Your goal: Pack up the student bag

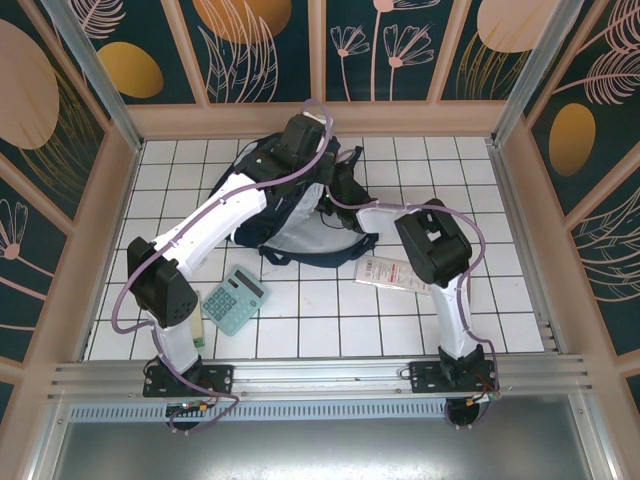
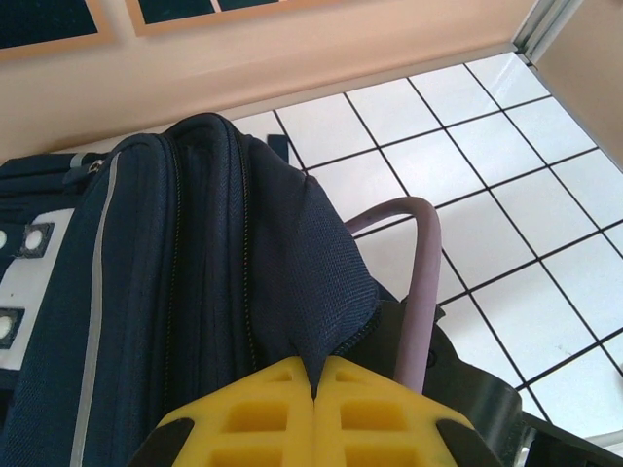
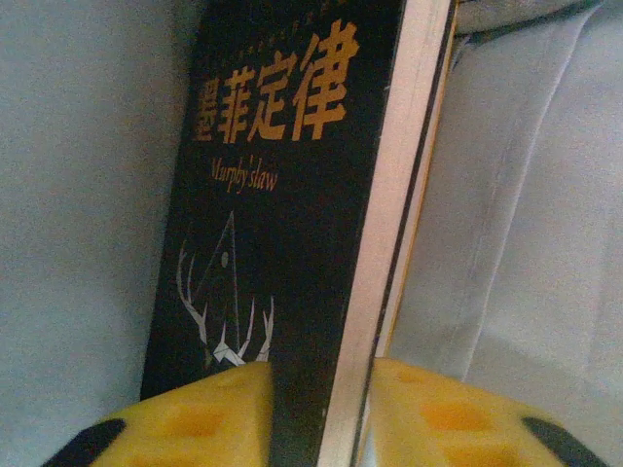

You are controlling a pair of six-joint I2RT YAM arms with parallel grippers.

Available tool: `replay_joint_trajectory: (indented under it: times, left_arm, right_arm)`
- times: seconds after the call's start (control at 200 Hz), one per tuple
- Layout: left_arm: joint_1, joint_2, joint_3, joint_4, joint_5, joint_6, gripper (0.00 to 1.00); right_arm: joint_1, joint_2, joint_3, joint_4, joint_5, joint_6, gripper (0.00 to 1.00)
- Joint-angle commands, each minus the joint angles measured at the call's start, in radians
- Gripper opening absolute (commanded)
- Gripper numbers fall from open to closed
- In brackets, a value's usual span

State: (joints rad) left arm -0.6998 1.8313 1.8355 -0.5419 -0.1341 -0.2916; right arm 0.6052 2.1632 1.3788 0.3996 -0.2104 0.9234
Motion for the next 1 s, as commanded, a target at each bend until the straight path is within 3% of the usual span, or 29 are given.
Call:
replay_joint_trajectory:
  times: [0.0, 0.195, 0.611, 0.996]
  left_arm:
    - [-0.029, -0.042, 0.019, 0.074, 0.041, 0.026, 0.0]
    - [-0.028, -0.048, 0.001, 0.085, 0.013, 0.021, 0.0]
    - [-0.025, -0.112, -0.131, 0.17, -0.014, 0.008, 0.0]
    - [-0.017, -0.166, -0.234, 0.239, -0.023, 0.01, 0.0]
  right_arm:
    - [0.02, -0.071, -0.039, 0.047, 0.003, -0.026, 0.43]
    - [0.003, -0.236, -0.167, 0.004, 0.099, -0.101, 0.53]
    - [-0.046, -0.555, -0.457, -0.082, 0.18, -0.175, 0.6]
    - [-0.099, -1.029, -0.767, -0.237, 0.322, -0.255, 0.71]
